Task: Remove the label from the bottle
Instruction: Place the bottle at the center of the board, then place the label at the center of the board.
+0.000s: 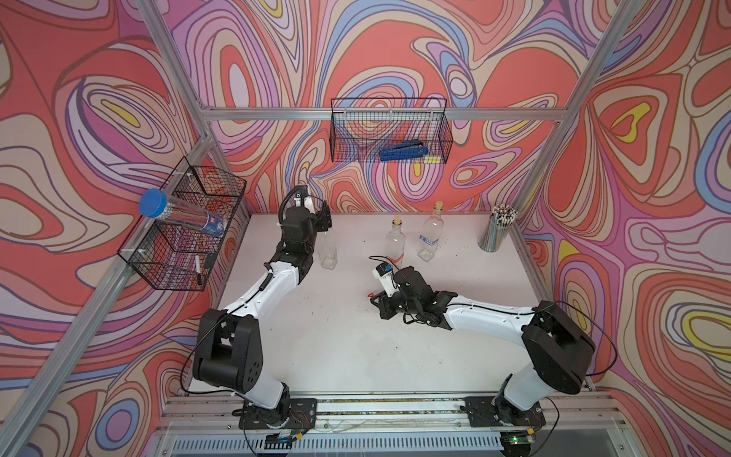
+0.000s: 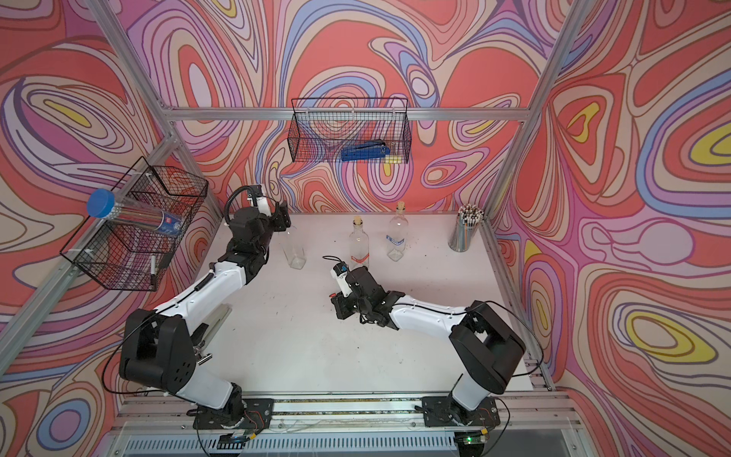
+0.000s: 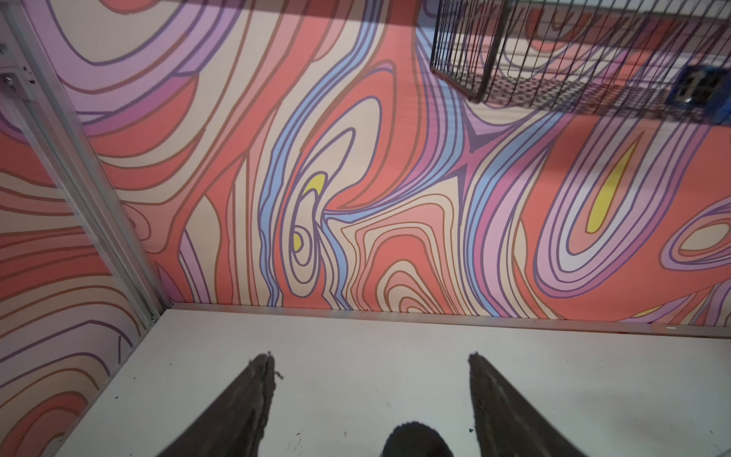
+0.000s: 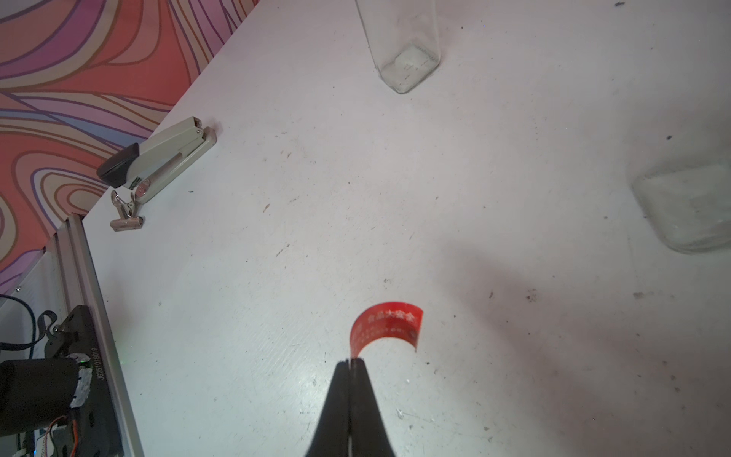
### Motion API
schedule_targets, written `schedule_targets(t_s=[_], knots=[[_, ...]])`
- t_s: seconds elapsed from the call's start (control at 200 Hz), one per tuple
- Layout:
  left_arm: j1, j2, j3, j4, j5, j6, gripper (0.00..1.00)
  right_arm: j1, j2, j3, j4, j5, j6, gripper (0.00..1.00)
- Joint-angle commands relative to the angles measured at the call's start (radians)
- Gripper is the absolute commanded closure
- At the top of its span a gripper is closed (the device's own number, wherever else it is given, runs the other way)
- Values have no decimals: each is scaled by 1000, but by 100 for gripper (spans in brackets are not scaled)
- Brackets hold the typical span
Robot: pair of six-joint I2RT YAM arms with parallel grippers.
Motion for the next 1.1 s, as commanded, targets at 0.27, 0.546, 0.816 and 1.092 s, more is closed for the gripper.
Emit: schedule_targets(t_s=[0.27,0.546,0.816,1.092], knots=[[-19,-319,-62,-333,30,-109,23,-5,-75,-48,34,-15,19,100],[-102,-443,-95,-482,67,-149,23,-6,-102,-68,29,-14,28,94],[-210,-492,-193,-527,127,-241,24,-5,-127,-71,12,-1,55,75],[-340,-525,-321,-512,121,-326,25,-5,-116,-72,15,10,91,43]])
